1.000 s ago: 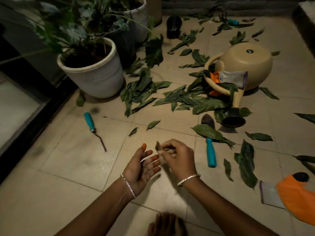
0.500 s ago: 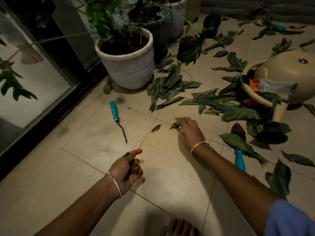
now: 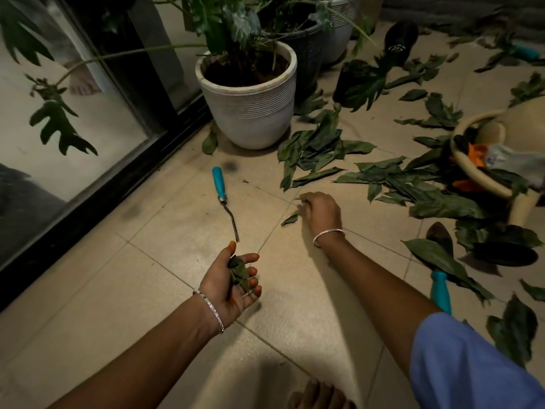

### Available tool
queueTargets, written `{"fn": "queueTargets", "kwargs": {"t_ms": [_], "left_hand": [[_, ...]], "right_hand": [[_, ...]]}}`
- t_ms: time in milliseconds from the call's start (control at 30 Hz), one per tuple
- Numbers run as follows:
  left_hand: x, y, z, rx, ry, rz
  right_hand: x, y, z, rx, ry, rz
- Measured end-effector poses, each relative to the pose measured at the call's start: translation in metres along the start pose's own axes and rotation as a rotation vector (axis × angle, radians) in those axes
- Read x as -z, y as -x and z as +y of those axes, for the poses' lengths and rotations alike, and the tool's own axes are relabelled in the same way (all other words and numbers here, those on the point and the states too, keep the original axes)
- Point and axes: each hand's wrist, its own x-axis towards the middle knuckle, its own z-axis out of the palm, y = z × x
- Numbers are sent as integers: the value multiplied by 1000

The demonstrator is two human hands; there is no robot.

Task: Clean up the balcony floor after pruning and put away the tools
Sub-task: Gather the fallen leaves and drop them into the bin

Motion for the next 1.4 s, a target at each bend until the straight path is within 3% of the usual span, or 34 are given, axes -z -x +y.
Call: {"fn": "queueTargets", "kwargs": {"t_ms": [167, 333, 433, 567, 700, 800, 933, 1033, 1100, 1200, 1300, 1400], "left_hand": [[0, 0, -4, 4, 4, -3], [-3, 0, -10, 27, 20, -20], [-10, -1, -15, 41, 30, -38], [-27, -1, -25, 50, -5, -66], [-56, 2, -40, 30, -35, -118], [-78, 6, -53, 48, -34, -224], [-104, 8, -69, 95, -8, -312], [-124, 3, -83, 153, -55, -266], [-136, -1, -97, 195, -89, -209], [-150, -5, -116, 161, -174, -161], [-162, -6, -130, 146, -262, -223], [-171, -7, -137, 175, -338, -336]], "right_hand": [[-41, 20, -17, 249, 174, -379], [-22, 59, -2, 338, 213, -245], [4, 69, 6, 169, 65, -253], [53, 84, -5, -328, -368, -75], [99, 114, -34, -476, -713, -26], [112, 133, -43, -400, -571, -24], [123, 150, -35, -165, -279, -16], [140, 167, -26, -89, -246, -159], [157, 178, -16, -72, -244, -158], [184, 192, 19, -184, -232, 40], [206, 214, 84, -477, -203, 198], [221, 242, 150, -788, -9, 183]]}}
